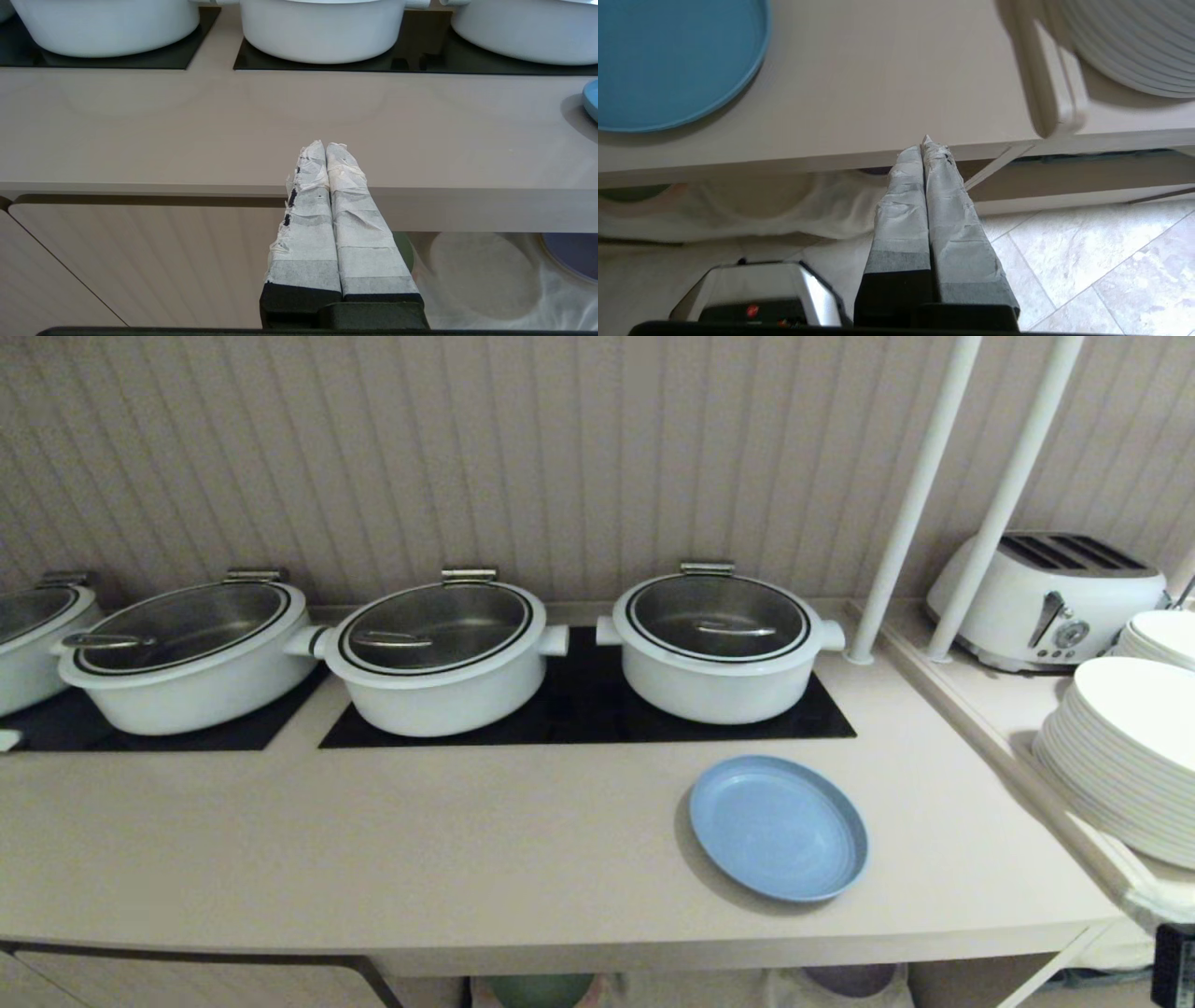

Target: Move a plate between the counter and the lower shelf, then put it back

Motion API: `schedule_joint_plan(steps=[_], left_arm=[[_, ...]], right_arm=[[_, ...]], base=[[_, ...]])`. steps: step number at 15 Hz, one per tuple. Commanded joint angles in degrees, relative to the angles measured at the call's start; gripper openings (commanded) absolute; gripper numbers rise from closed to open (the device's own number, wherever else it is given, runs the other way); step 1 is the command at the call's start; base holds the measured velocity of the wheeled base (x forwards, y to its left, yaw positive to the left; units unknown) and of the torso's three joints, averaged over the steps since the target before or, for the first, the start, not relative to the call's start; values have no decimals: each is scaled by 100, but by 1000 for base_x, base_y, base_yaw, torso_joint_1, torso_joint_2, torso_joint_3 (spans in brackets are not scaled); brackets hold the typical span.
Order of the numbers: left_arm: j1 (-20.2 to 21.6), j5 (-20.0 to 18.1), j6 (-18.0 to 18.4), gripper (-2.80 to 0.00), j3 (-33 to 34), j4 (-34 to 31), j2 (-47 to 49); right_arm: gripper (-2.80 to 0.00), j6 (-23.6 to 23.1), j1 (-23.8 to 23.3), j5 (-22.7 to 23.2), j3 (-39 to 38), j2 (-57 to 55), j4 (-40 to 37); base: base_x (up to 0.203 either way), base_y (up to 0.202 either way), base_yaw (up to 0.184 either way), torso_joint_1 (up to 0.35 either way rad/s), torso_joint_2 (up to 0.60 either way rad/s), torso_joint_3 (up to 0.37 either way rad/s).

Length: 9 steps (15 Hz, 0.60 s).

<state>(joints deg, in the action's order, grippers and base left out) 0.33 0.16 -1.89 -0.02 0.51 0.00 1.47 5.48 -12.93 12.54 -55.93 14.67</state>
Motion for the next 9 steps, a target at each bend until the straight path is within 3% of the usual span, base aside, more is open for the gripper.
schedule_joint_plan(steps=[1, 3, 6, 9], left_arm=[[2, 2, -4, -280, 2, 2, 0], [2, 2, -4, -280, -6, 2, 0], [2, 2, -4, -280, -5, 2, 0], [2, 2, -4, -280, 2, 2, 0]], right_arm=[[-280, -35, -16, -35, -572, 534, 528], [-280, -286, -13, -39, -1123, 891, 1038], [-280, -552, -47, 51, -1254, 1200, 1204], [-280, -598, -52, 604, -1254, 1845, 894]], base=[[0, 0, 0, 0, 0, 0], [0, 0, 0, 0, 0, 0], [0, 0, 0, 0, 0, 0], [0, 0, 0, 0, 0, 0]])
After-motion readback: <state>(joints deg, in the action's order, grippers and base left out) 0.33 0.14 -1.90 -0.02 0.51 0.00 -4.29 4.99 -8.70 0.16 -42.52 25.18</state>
